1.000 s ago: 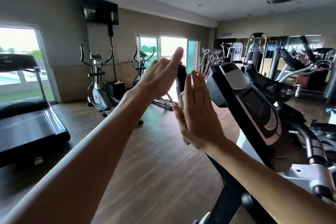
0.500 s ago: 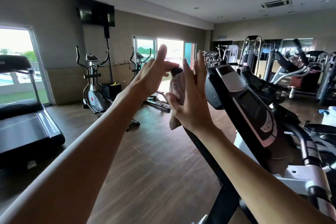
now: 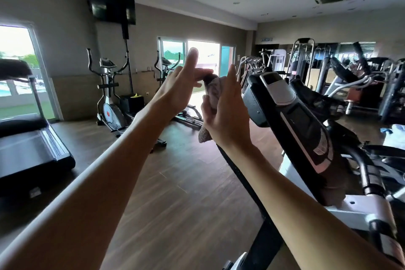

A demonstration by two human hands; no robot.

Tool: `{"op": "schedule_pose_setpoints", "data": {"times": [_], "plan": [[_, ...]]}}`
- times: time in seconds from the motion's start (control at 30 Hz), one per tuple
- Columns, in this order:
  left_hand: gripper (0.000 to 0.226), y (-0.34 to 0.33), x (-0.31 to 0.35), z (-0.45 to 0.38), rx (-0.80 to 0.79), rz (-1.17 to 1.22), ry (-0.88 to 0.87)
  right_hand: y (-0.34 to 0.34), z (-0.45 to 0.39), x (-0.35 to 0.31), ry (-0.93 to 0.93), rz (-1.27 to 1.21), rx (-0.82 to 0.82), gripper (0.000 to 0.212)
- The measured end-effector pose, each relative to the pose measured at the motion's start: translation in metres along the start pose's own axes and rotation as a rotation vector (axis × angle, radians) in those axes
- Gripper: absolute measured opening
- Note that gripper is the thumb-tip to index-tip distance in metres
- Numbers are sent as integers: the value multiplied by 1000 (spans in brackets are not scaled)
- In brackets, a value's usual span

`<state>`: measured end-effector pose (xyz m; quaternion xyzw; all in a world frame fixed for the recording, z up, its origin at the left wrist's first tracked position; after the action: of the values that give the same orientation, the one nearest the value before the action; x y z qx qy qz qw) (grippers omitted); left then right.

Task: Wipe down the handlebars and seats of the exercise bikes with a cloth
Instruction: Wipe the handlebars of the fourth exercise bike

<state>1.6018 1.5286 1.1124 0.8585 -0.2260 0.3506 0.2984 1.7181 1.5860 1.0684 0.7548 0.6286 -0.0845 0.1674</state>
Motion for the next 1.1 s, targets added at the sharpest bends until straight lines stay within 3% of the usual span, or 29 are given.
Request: {"op": "schedule_pose_setpoints", "data": {"times": [0.17, 0.27, 0.33, 0.5, 0.67, 0.9, 1.1], "plan": [[78, -4, 3, 0, 8, -48, -93, 6, 19, -1, 73, 90, -78, 96], [74, -5, 7, 0, -11, -55, -94, -3, -6, -15, 173, 189, 27, 81], [86, -7, 11, 1, -19, -75, -87, -10, -24, -19, 180, 219, 76, 75], [80, -6, 15, 6, -9, -48, -60, -3, 3, -2, 86, 26, -76, 84], [97, -8, 9, 3, -6, -86, -64, 12, 44, 6, 183, 101, -169, 90], [79, -7, 14, 9, 3, -92, -99, -11, -31, -4, 66, 24, -37, 79], [88, -3, 13, 9, -6, -82, -60, 3, 20, 17, -44, -30, -204, 82]]}}
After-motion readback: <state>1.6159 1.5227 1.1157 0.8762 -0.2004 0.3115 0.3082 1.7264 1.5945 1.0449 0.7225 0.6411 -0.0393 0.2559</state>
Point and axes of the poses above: each hand's wrist, its own z-axis away from the middle knuckle, its own y-axis out of the back of the hand, x = y × z, the point moved 7 cm from there along -z, towards the middle knuckle, and after that the axes turned 7 degrees about x, right-handed, at the moved point
